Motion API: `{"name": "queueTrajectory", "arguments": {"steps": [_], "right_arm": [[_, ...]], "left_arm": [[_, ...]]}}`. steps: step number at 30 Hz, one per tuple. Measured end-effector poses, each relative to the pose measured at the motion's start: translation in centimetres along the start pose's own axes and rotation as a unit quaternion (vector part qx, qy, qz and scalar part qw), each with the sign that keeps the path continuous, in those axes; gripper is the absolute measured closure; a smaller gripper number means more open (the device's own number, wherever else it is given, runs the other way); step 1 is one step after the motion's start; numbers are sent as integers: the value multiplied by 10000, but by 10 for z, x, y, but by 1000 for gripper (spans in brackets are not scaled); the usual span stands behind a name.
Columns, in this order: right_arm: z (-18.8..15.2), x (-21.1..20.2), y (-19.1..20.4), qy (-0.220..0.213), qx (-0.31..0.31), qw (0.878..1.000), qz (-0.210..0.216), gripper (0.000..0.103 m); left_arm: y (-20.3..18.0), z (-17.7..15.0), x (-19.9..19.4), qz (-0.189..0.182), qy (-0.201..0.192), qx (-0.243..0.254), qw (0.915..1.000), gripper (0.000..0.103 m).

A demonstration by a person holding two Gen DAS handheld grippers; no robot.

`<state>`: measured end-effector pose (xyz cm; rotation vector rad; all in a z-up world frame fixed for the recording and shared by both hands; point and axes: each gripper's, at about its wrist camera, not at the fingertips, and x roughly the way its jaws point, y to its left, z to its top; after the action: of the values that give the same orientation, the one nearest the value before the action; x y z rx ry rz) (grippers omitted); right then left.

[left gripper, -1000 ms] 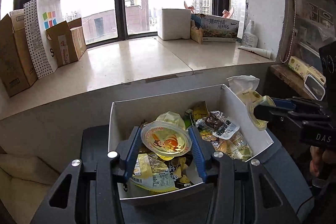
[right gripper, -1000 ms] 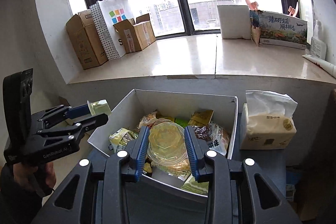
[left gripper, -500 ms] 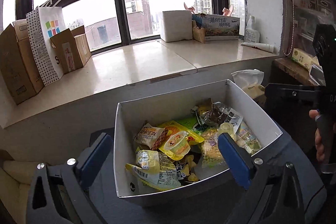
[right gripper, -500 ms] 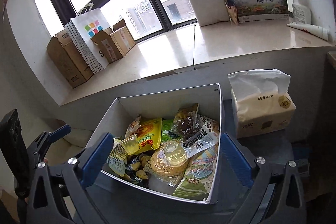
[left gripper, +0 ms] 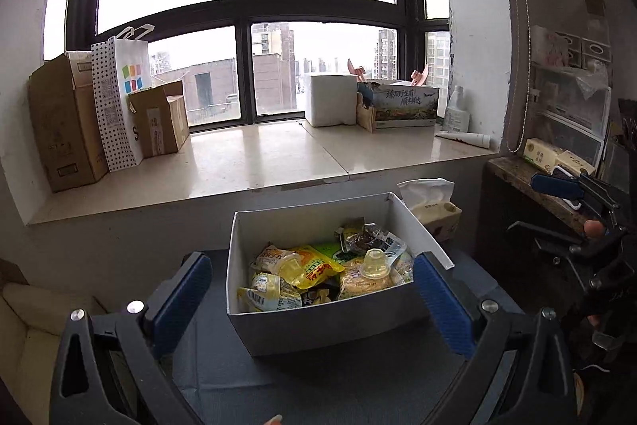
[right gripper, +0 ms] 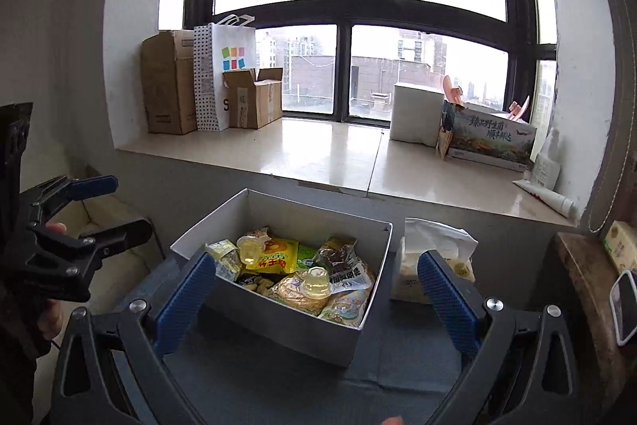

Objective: Organize snacks

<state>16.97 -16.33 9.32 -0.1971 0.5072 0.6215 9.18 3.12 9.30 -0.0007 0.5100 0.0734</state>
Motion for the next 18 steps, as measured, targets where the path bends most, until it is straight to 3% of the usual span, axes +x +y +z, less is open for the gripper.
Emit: {"name": "queueTrajectory", "arguments": {"steps": [2, 8, 12, 18], "right_arm": [[-11, -17, 2, 13, 220, 9995, 205, 0], [-53, -54, 3, 46, 925, 9934, 677, 0], [-77, -71, 14, 149, 1224, 9864, 1091, 0], [-77, -91, 39, 174, 709, 9938, 836, 0]], "left_arm": [[-3, -8, -16, 46, 75, -74, 9999, 0], [-6, -49, -62, -280, 338, -651, 9969, 0], [-17, -75, -86, -286, 403, -713, 9962, 0], [-25, -80, -105, -145, 442, -715, 9964, 0]]}}
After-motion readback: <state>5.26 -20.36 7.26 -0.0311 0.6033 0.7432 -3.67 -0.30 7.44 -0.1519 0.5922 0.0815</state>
